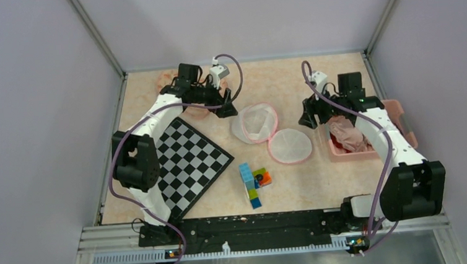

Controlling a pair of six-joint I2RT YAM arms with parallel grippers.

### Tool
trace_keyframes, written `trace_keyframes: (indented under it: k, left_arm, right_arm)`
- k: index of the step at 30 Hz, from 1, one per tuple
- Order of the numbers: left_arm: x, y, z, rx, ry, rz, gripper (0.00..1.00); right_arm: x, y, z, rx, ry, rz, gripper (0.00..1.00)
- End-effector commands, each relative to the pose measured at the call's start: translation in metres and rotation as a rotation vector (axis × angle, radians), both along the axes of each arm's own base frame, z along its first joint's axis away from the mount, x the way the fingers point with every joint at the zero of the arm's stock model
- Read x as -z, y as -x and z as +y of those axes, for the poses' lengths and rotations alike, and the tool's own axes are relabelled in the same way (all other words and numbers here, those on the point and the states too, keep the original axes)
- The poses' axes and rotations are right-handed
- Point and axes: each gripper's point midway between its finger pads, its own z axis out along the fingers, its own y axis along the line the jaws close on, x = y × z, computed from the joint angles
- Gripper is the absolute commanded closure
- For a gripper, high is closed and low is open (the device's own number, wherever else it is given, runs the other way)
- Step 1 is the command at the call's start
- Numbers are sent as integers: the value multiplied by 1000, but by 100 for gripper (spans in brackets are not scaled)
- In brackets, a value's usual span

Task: Unzip the laundry bag and remove the bra
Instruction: Close the laundry bag at the center of the board.

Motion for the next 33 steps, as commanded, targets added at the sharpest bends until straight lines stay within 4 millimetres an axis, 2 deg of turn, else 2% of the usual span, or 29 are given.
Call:
trace_keyframes:
  k: [1,4,5,6,9,12,15,18,21,24,28,33]
  left_arm:
    - [-33,17,-2,76,54,-113,1]
    - [-42,29,-5,145,99,-211,1]
    - [-42,31,-6,158,118,-250,1]
    - [-34,34,-6,158,133,-247,1]
    - [-37,36,-12,148,199,-192,1]
    - [-44,30,-12,114,202,-174,1]
    - [-52,11,-6,37,170,-200,1]
    - [-55,8,-5,44,159,-170,1]
    - [-51,9,-6,30,166,-137,1]
    - [-42,9,-7,22,179,-116,1]
    - [-37,-4,-11,27,176,-100,1]
    - [-37,-18,-17,15,197,-79,1]
  right_arm:
    - [23,51,19,-158,2,78,36]
    - [34,68,18,-270,58,19,36]
    - [38,70,16,-314,95,-32,36]
    - [40,68,13,-331,125,-75,36]
    - [50,67,8,-417,206,-186,36]
    - [61,76,5,-552,277,-231,37]
    - [76,91,1,-662,335,-260,38]
    - [90,103,-1,-756,379,-316,41]
    - [91,104,-2,-797,406,-353,44]
    - [102,103,-7,-825,453,-354,44]
    - [121,89,-12,-811,511,-377,44]
    - [130,78,-14,-786,537,-371,47]
